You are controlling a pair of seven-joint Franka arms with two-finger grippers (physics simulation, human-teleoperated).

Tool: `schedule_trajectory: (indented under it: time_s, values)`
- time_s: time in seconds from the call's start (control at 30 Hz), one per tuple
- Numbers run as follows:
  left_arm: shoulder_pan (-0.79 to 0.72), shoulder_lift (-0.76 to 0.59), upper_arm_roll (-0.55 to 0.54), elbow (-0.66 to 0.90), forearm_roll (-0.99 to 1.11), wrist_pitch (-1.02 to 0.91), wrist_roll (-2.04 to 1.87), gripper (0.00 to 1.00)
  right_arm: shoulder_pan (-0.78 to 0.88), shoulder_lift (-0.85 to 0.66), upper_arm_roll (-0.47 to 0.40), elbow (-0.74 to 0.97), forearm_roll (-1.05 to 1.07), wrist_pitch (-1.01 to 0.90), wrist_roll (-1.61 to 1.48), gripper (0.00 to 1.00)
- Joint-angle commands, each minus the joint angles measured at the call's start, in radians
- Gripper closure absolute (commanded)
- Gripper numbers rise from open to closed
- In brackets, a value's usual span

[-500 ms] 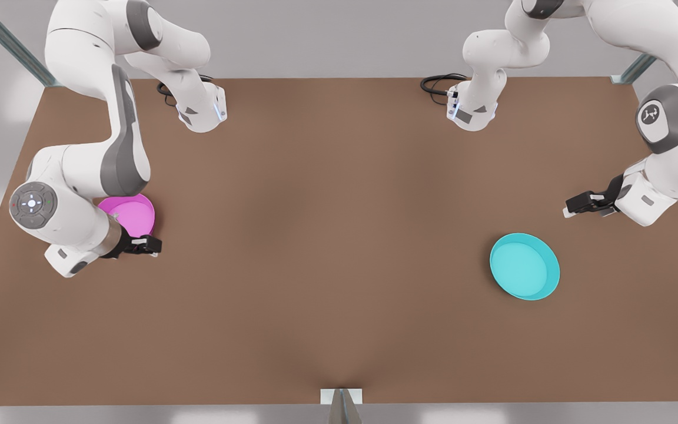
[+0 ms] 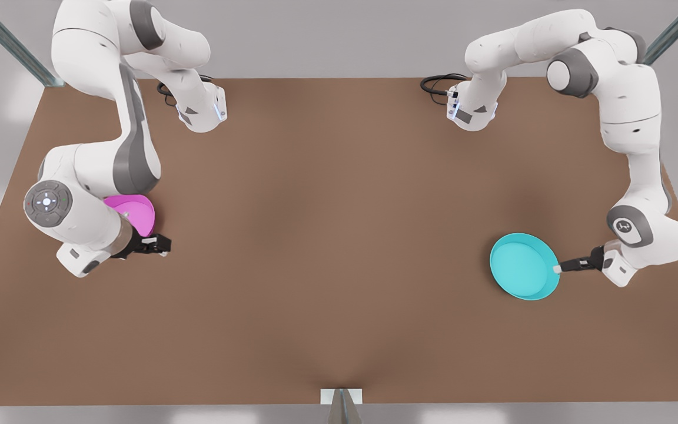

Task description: Flip the blue plate over with the left arm, and stack the pink plate on top of the blue plate with the right arm

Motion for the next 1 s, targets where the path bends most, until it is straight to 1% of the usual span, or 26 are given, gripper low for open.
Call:
schedule_trajectory:
  time_s: [0.0,0.17,0.23,0.37,0.43,0.47,0.5,0.53,0.57,0.63,0.7,0.77,0.97]
  values:
    - [0.007,0.001,-0.004,0.000,-0.034,0.000,0.000,0.00,0.000,0.000,-0.001,0.000,0.000,0.001,0.000,0.00]
    - [0.038,0.034,-0.016,-0.012,-0.034,0.000,0.002,0.00,-0.001,0.000,-0.004,0.002,-0.002,0.002,-0.002,0.00]
    - [0.070,0.050,-0.041,-0.012,-0.034,0.000,0.024,0.00,-0.003,0.002,-0.004,0.002,-0.002,0.004,-0.003,0.00]
    - [0.070,0.064,-0.042,-0.012,-0.034,-0.002,0.044,0.00,-0.006,0.005,-0.004,0.003,-0.005,0.004,-0.003,0.00]
    - [0.070,0.070,-0.042,-0.013,-0.034,-0.005,0.060,0.00,-0.035,0.005,-0.005,0.003,-0.003,0.004,-0.043,0.00]
    - [0.070,0.071,-0.042,-0.012,-0.034,-0.005,0.060,0.03,-0.044,0.007,-0.007,0.009,-0.005,0.004,-0.046,0.00]
    - [0.068,0.073,-0.042,-0.014,-0.036,-0.008,0.058,0.17,-0.070,0.005,-0.005,0.009,-0.003,0.005,-0.052,0.00]
    - [0.068,0.073,-0.042,-0.013,-0.034,-0.009,0.057,0.26,-0.075,0.005,-0.005,0.009,-0.003,0.005,-0.052,0.00]
    - [0.068,0.073,-0.042,-0.014,-0.034,-0.009,0.057,0.30,-0.064,0.005,-0.004,0.009,-0.002,0.004,-0.043,0.00]
    - [0.068,0.071,-0.044,-0.012,-0.034,-0.011,0.057,0.32,-0.069,0.005,-0.004,0.009,-0.002,0.002,-0.042,0.00]
    - [0.067,0.071,-0.044,-0.012,-0.034,-0.012,0.057,0.39,-0.064,0.005,-0.001,0.008,-0.003,0.002,-0.040,0.00]
    - [0.067,0.071,-0.044,-0.012,-0.034,-0.014,0.057,0.43,-0.055,0.005,-0.002,0.008,-0.005,0.002,-0.039,0.00]
    - [0.065,0.076,-0.055,-0.012,-0.034,-0.014,0.052,0.50,-0.055,0.005,-0.001,0.008,-0.005,0.002,-0.039,0.00]
